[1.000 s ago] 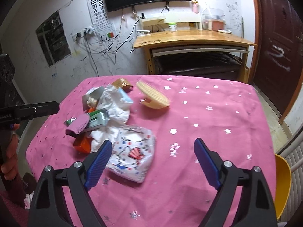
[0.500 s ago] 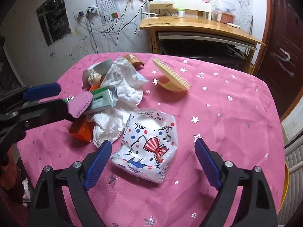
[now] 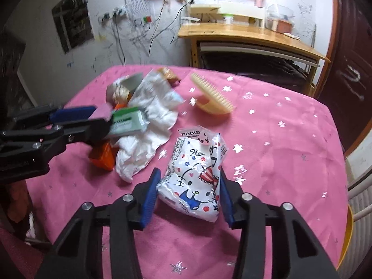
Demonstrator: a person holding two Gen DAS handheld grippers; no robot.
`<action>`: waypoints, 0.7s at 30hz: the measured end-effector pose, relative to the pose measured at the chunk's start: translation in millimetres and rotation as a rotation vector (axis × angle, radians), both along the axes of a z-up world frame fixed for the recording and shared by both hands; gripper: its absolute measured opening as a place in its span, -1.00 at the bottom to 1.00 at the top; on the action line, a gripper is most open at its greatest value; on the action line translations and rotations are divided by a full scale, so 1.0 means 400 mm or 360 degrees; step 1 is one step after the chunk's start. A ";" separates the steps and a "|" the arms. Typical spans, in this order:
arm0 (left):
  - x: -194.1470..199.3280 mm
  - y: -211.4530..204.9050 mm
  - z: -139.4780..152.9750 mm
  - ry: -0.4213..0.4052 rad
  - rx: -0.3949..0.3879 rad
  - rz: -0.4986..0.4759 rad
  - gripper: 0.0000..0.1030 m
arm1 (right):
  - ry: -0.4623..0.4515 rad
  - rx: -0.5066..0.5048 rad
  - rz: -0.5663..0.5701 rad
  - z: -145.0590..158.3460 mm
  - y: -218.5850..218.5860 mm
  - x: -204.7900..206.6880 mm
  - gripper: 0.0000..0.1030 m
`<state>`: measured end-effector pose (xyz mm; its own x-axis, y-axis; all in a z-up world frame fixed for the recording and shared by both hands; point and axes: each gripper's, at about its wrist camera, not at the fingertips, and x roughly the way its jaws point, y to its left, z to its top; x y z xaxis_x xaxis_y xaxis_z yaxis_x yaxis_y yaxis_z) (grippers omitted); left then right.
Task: Collect trash
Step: 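Grasp the Hello Kitty tissue pack with the right gripper while the left grasps the pink sponge, then carry both items to the yellow bin and open both grippers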
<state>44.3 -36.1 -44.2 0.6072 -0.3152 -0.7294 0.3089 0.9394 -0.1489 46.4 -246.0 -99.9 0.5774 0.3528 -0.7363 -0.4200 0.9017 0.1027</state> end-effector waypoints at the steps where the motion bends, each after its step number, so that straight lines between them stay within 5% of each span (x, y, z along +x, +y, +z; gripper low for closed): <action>1: -0.004 0.005 0.007 -0.0009 -0.0010 -0.0003 -0.28 | -0.0011 0.0024 -0.0013 0.007 -0.015 -0.001 -0.21; 12: -0.031 -0.030 0.104 -0.0142 -0.0004 -0.0015 -0.29 | -0.0092 0.0186 -0.0159 0.054 -0.154 0.000 -0.22; 21: -0.019 -0.224 0.160 -0.0233 0.0064 -0.0235 -0.29 | -0.0176 0.0223 -0.0431 0.062 -0.344 -0.037 -0.22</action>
